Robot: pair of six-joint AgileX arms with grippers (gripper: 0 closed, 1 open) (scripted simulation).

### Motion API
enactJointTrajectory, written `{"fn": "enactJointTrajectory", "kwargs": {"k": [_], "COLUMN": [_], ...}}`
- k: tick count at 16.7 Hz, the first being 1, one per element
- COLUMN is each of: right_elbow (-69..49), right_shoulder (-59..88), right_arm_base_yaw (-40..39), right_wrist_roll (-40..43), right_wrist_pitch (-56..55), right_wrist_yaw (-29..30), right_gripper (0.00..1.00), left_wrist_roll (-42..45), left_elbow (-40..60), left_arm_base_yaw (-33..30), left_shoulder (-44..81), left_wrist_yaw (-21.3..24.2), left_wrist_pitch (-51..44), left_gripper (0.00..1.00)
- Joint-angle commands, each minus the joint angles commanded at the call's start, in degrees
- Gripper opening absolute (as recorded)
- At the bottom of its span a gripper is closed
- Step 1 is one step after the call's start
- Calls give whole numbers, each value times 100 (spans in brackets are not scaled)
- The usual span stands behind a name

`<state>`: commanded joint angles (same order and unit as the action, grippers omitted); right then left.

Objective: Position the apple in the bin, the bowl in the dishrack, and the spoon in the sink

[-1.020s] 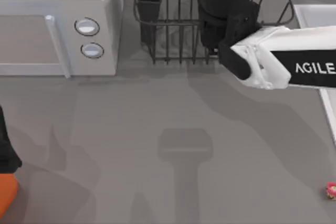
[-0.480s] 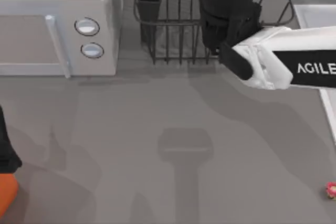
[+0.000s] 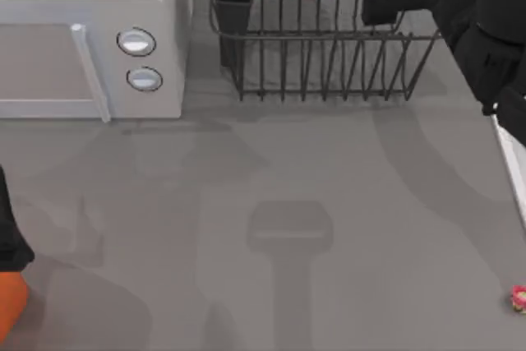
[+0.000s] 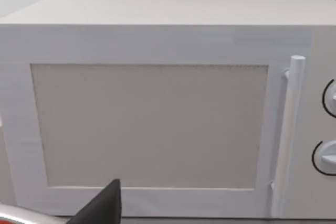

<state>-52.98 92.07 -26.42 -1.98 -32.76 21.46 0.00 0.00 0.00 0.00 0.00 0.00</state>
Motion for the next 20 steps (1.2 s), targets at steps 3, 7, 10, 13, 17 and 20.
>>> {"fn": "enactJointTrajectory", "kwargs": {"k": [3,7,10,13,17,20], "right_elbow": [1252,2820,3872,4662,5200,5298], "right_shoulder": [-1744,-4315,-6158,-7682,-8918,-9207], "right_arm_base_yaw": [490,1170,1677,2121,2535,2642], "right_wrist_roll": [-17,3,50,108,177,198], "right_wrist_pitch": [442,1177,1824,2465,3095,3276], "right_wrist_yaw": [-735,-1485,-1864,-2069,-2148,-2146], "right_gripper": [100,100,100,100,100,100], "left_wrist_roll": [0,0,0,0,0,0], "left_elbow": [0,0,0,0,0,0], "left_arm_base_yaw": [0,0,0,0,0,0], "left_shoulder": [0,0,0,0,0,0], "left_wrist_yaw": [0,0,0,0,0,0], "left_wrist_pitch": [0,0,0,0,0,0], "left_gripper": [100,100,100,100,100,100]}}
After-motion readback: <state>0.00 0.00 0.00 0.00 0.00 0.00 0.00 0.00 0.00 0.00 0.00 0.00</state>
